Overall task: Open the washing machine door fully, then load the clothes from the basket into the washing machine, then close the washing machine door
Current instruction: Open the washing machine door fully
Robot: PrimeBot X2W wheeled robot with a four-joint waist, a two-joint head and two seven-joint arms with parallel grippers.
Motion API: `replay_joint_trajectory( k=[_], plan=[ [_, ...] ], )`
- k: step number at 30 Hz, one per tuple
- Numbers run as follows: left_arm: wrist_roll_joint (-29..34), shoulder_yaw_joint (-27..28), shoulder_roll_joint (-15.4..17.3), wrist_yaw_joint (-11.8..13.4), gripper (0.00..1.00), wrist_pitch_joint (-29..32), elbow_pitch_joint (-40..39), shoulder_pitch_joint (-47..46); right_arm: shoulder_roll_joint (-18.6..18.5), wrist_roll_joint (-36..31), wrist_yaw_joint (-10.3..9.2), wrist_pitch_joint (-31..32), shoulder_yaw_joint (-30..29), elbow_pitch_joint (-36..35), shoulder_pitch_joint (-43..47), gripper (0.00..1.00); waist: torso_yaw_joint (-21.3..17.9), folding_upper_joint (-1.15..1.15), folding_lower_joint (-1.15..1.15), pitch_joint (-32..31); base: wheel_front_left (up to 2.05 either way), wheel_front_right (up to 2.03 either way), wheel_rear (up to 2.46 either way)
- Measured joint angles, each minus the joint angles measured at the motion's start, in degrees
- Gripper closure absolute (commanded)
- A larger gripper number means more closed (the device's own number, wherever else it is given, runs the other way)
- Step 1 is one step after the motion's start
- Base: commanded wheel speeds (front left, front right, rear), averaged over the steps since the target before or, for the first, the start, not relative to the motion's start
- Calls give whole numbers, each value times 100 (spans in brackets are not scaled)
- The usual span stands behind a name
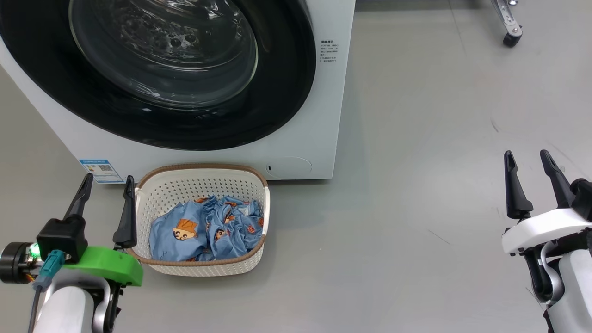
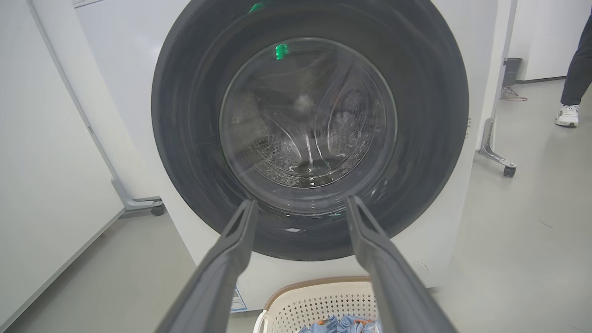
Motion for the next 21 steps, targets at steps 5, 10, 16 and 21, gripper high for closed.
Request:
replay_joint_trajectory(
  k=[5,10,16,21],
  plan=[
    [29,5,-14,-1,0,-1,-29,-1,21,-7,42,0,-33,-2,-1,0,1,0,0,77,37,37,-74],
    [53,11,-36,-1,0,-1,-38,-1,34,-8,43,0,-76,-1,-1,0,2,0,0,104,25,25,-50],
    [73,13,-56,-7,0,-1,-53,-2,51,-14,48,0,-143,-18,-1,0,9,0,0,132,14,14,-27],
    [73,34,-93,-7,0,-1,-56,-2,70,-15,49,0,-176,-23,-1,0,22,0,0,128,2,2,-4]
  ],
)
